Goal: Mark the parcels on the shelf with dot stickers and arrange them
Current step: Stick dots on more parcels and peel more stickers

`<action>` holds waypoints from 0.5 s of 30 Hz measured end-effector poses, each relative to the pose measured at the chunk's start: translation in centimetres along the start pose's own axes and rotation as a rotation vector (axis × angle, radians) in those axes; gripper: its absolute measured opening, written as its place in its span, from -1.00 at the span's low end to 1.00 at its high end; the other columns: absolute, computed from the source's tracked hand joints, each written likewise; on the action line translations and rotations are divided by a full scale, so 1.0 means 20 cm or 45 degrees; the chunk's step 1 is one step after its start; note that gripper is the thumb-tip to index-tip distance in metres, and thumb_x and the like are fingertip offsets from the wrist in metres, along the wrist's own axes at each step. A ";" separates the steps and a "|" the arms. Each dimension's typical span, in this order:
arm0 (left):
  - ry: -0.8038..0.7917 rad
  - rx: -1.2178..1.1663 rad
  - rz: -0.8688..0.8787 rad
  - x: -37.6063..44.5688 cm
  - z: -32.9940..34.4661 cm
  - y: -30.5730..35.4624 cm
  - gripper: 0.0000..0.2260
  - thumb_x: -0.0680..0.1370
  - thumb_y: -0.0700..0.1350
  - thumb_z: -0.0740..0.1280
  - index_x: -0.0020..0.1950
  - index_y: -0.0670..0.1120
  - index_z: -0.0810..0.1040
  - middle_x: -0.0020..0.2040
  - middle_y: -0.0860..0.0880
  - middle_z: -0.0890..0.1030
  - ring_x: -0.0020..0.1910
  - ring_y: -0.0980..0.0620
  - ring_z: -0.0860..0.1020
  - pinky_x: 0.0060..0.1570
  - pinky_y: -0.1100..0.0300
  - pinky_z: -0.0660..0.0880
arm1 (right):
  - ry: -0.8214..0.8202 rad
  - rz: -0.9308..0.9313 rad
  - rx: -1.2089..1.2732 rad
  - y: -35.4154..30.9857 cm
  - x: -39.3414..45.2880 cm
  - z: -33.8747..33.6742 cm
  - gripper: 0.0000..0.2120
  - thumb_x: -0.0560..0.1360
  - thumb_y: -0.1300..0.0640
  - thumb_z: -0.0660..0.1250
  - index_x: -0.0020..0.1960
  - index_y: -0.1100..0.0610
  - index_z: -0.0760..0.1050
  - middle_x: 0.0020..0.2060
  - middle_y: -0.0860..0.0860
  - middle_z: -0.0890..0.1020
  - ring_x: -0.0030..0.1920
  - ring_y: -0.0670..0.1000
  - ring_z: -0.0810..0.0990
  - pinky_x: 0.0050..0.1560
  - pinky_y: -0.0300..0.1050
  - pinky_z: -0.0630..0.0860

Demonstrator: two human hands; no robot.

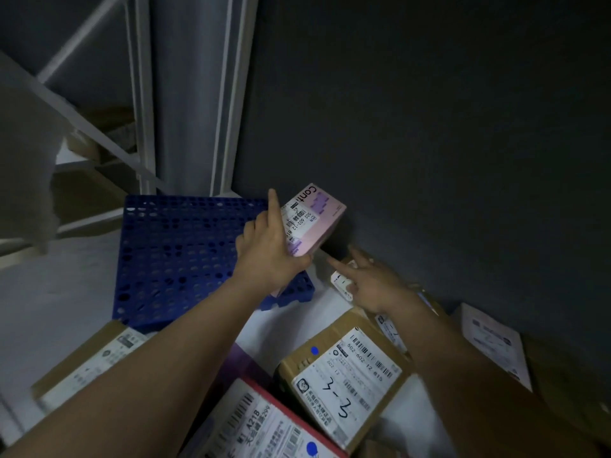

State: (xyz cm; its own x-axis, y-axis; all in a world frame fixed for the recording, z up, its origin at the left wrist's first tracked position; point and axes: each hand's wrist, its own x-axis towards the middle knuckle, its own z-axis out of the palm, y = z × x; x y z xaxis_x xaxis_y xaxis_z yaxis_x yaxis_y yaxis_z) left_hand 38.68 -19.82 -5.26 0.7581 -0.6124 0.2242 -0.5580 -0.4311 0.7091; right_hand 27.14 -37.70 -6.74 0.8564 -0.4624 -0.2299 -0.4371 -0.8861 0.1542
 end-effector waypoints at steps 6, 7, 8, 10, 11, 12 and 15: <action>-0.004 -0.008 0.001 -0.06 -0.05 0.01 0.02 0.40 0.14 0.44 0.55 -0.08 -0.24 0.40 -0.19 0.24 0.37 -0.20 0.23 0.32 -0.08 0.18 | 0.063 0.070 0.029 0.00 -0.05 0.00 -0.36 0.54 0.23 0.14 0.55 -0.09 0.01 0.56 0.05 -0.05 0.51 0.20 0.07 0.46 0.09 0.17; -0.004 0.004 -0.002 -0.07 -0.06 0.01 0.02 0.40 0.14 0.44 0.55 -0.08 -0.23 0.41 -0.20 0.24 0.37 -0.21 0.23 0.32 -0.08 0.19 | 0.067 0.080 0.025 0.01 -0.05 0.00 -0.40 0.57 0.17 0.14 0.54 -0.09 0.02 0.55 0.07 -0.01 0.49 0.21 0.11 0.44 0.09 0.21; -0.006 0.016 -0.004 -0.08 -0.07 0.01 0.01 0.40 0.14 0.44 0.55 -0.09 -0.23 0.41 -0.20 0.24 0.37 -0.21 0.23 0.31 -0.07 0.19 | 0.060 0.090 0.023 0.01 -0.06 0.00 -0.45 0.59 0.08 0.16 0.53 -0.09 0.05 0.54 0.11 0.03 0.48 0.21 0.14 0.42 0.08 0.24; -0.019 0.028 -0.005 -0.10 -0.10 0.01 0.01 0.40 0.14 0.44 0.55 -0.09 -0.22 0.42 -0.19 0.23 0.37 -0.21 0.23 0.31 -0.06 0.19 | 0.025 0.126 0.012 0.01 -0.07 0.00 -0.43 0.57 -0.06 0.24 0.50 -0.07 0.10 0.51 0.17 0.11 0.44 0.22 0.23 0.35 0.04 0.31; -0.023 0.033 -0.003 -0.10 -0.10 0.01 0.01 0.40 0.14 0.44 0.55 -0.08 -0.22 0.42 -0.19 0.22 0.37 -0.21 0.23 0.31 -0.06 0.19 | 0.029 0.148 -0.013 0.00 -0.07 -0.01 -0.41 0.55 -0.06 0.29 0.49 -0.05 0.10 0.48 0.18 0.16 0.40 0.22 0.30 0.29 0.03 0.36; -0.026 0.041 0.002 -0.11 -0.11 0.01 0.01 0.40 0.14 0.44 0.55 -0.08 -0.22 0.42 -0.18 0.22 0.37 -0.20 0.23 0.31 -0.06 0.19 | 0.068 0.169 -0.043 -0.01 -0.07 -0.01 -0.41 0.54 -0.01 0.31 0.47 -0.04 0.11 0.44 0.19 0.25 0.34 0.21 0.38 0.20 0.00 0.41; -0.019 0.065 0.014 -0.14 -0.14 0.00 0.01 0.40 0.15 0.43 0.55 -0.06 -0.23 0.43 -0.15 0.21 0.36 -0.19 0.23 0.31 -0.07 0.19 | 0.303 0.294 0.046 -0.04 -0.11 -0.01 -0.41 0.53 0.11 0.32 0.45 -0.02 0.10 0.27 0.13 0.47 0.18 0.16 0.53 0.04 -0.02 0.46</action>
State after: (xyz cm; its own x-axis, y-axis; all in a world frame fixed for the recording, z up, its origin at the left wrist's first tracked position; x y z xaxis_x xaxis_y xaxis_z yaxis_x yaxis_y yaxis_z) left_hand 37.48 -16.26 -4.03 0.7469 -0.6270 0.2216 -0.5830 -0.4571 0.6717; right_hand 25.67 -36.03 -6.24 0.7718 -0.6346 0.0389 -0.6330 -0.7612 0.1408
